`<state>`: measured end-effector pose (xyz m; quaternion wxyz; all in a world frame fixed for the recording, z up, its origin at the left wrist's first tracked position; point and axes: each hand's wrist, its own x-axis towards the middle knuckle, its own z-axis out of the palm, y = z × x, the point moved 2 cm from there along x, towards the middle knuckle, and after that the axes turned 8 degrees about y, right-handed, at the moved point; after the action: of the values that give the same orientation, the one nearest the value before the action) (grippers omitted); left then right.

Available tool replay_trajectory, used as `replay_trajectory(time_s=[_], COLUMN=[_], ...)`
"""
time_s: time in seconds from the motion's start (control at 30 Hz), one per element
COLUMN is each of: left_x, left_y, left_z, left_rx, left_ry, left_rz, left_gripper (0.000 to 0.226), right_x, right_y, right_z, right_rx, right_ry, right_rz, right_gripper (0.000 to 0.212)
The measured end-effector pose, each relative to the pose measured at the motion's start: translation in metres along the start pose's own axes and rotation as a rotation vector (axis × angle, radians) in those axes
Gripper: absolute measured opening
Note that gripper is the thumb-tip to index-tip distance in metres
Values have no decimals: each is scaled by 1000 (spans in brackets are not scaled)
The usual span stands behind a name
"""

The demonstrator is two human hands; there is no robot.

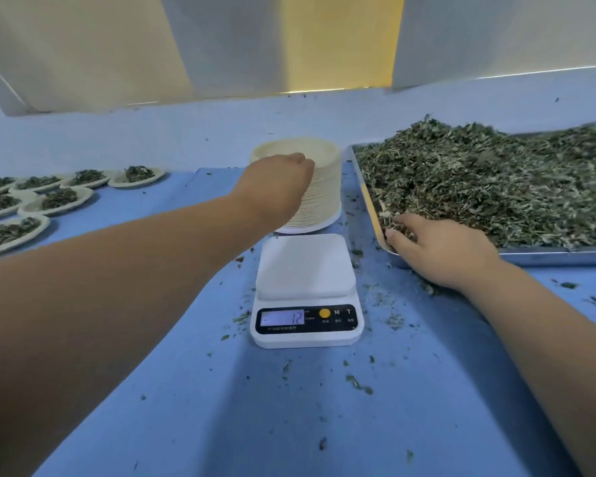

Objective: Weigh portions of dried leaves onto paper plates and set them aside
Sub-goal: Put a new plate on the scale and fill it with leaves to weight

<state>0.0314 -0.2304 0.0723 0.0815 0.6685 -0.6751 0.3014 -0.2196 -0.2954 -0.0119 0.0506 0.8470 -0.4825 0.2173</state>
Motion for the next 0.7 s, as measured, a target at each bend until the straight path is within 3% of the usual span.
replay_trajectory(time_s=[0.23,0.7], left_x=[10,20], left_y=[-7,-17], left_z=[-8,-13], left_rx=[111,314], left_ry=[-34,-96], left_rz=[-17,280], left_gripper=[23,19], right_x=[-5,-9], right_y=[1,-3], right_z=[0,1], right_rx=[-7,-44], right_ry=[72,114], right_rz=[-19,-53], right_gripper=[49,45])
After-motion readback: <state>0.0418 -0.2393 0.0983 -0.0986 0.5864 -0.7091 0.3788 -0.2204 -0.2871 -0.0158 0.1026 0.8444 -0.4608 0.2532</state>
